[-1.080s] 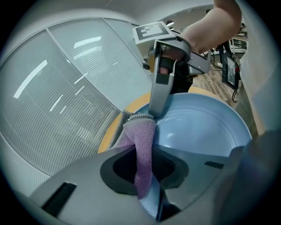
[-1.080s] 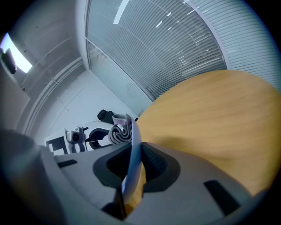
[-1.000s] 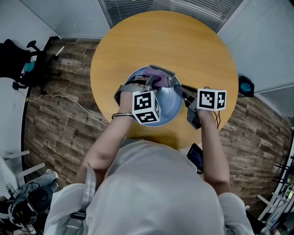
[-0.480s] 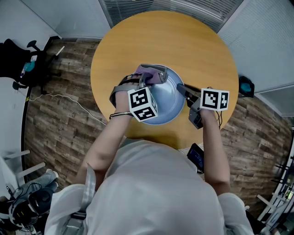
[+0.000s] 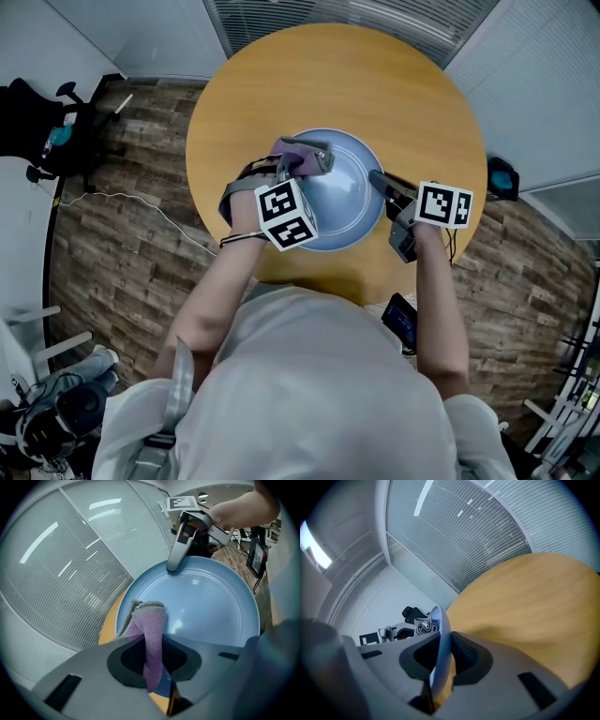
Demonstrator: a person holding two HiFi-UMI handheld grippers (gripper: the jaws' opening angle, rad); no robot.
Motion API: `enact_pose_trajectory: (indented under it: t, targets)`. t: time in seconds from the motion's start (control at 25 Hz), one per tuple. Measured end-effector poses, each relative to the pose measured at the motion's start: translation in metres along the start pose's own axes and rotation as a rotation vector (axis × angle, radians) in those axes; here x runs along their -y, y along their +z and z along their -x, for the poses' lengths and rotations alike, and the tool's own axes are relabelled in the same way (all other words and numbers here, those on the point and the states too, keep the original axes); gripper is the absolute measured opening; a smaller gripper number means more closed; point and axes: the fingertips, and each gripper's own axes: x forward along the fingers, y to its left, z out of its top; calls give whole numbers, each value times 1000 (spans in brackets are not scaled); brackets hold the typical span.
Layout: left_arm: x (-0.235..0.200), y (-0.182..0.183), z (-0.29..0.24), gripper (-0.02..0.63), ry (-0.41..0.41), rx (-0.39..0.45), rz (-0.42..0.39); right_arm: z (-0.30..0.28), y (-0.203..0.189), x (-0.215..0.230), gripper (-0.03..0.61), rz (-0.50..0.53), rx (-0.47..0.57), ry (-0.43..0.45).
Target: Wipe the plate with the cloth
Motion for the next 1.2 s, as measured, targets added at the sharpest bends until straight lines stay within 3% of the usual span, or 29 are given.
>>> enact_pose_trajectory:
  t: [0.56,1.2]
  targets:
    - [3,2,3,71,-21,16,97,1,2,0,69,-46,31,26]
    - [5,29,4,71,-19,42,63,-9,-8,-13,72,-34,-10,58]
